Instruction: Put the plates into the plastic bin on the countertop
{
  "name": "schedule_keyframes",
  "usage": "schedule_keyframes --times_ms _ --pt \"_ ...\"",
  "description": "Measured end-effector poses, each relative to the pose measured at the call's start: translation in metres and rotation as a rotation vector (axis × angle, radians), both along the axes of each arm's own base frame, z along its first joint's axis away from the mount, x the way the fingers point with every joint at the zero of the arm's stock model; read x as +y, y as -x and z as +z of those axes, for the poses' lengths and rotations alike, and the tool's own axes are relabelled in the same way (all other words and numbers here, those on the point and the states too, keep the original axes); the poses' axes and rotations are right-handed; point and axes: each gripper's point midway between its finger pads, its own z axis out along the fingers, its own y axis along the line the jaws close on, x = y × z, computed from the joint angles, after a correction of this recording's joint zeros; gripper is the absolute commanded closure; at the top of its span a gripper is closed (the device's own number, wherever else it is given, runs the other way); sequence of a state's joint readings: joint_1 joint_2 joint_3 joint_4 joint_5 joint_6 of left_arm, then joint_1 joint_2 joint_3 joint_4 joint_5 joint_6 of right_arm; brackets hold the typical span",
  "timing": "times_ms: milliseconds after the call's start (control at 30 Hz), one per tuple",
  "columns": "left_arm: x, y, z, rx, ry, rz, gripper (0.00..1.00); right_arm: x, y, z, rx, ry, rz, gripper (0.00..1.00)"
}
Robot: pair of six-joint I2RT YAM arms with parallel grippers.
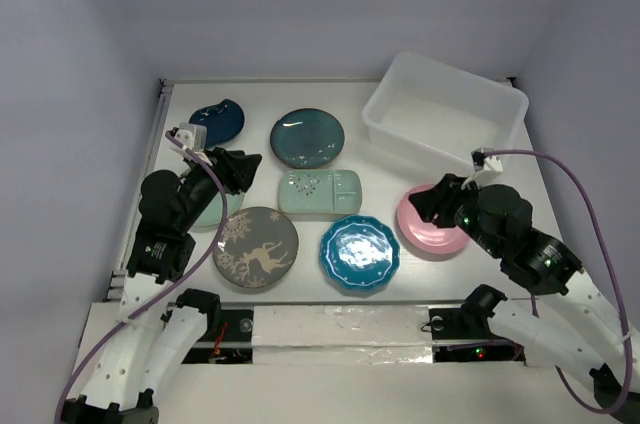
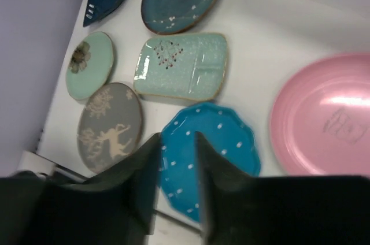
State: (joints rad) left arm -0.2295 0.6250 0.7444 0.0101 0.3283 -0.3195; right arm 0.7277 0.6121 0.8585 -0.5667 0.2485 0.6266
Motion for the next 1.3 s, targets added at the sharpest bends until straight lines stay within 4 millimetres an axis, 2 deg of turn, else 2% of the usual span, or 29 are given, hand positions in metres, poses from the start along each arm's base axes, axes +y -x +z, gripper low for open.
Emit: schedule_keyframes --times_ms 33,100,200,300,367,400,433,467,500,600,733,867,967,1133,1300 --pt "0.0 0.0 -0.001 0.001 0.0 0.0 0.54 -0.003 0.002 -0.006 0.015 0.008 -0.007 0.84" --pt "0.0 0.0 -0.001 0.002 -0.001 0.0 0.54 -0.007 0.006 -0.018 0.057 0.013 -0.024 1.0" --pt "0.0 0.0 -0.002 0.003 -0.001 0.001 0.55 -0.009 0.01 -0.041 0.126 0.036 -0.036 1.0" --pt "0.001 0.0 -0.002 0.004 -0.001 0.004 0.62 -0.01 0.015 -0.063 0.197 0.058 -0.048 1.0" --pt "0.001 0.0 -0.003 0.005 0.001 0.009 0.73 -0.012 0.017 -0.073 0.239 0.065 -0.063 1.0" --pt "0.002 0.0 -0.003 0.006 0.002 0.011 0.79 -0.012 0.017 -0.078 0.257 0.068 -0.07 0.93" --pt "0.002 0.0 -0.004 0.007 0.001 0.013 0.89 -0.012 0.018 -0.083 0.279 0.067 -0.079 0.87" --pt "0.002 -0.001 -0.004 0.007 0.003 0.015 0.94 -0.012 0.018 -0.088 0.296 0.069 -0.087 0.78" --pt "0.002 -0.001 -0.004 0.009 0.002 0.017 0.99 -0.011 0.018 -0.093 0.315 0.067 -0.096 0.55" --pt "0.003 -0.002 -0.008 0.025 -0.003 0.03 1.0 -0.008 0.018 -0.113 0.375 0.072 -0.118 0.34" --pt "0.004 -0.004 -0.014 0.049 -0.007 0.05 0.99 -0.005 0.018 -0.149 0.45 0.091 -0.141 0.33" --pt "0.002 -0.006 -0.017 0.069 0.006 0.054 0.95 0.0 0.02 -0.181 0.533 0.112 -0.151 0.37" --pt "-0.001 -0.006 -0.022 0.098 0.012 0.05 0.94 0.007 0.022 -0.196 0.573 0.093 -0.143 0.4" --pt "-0.004 -0.002 -0.038 0.164 -0.003 0.037 0.99 0.011 0.033 -0.223 0.635 0.045 -0.139 0.44" --pt "-0.004 0.0 -0.047 0.192 -0.024 0.04 1.0 0.017 0.04 -0.242 0.693 0.021 -0.13 0.48"
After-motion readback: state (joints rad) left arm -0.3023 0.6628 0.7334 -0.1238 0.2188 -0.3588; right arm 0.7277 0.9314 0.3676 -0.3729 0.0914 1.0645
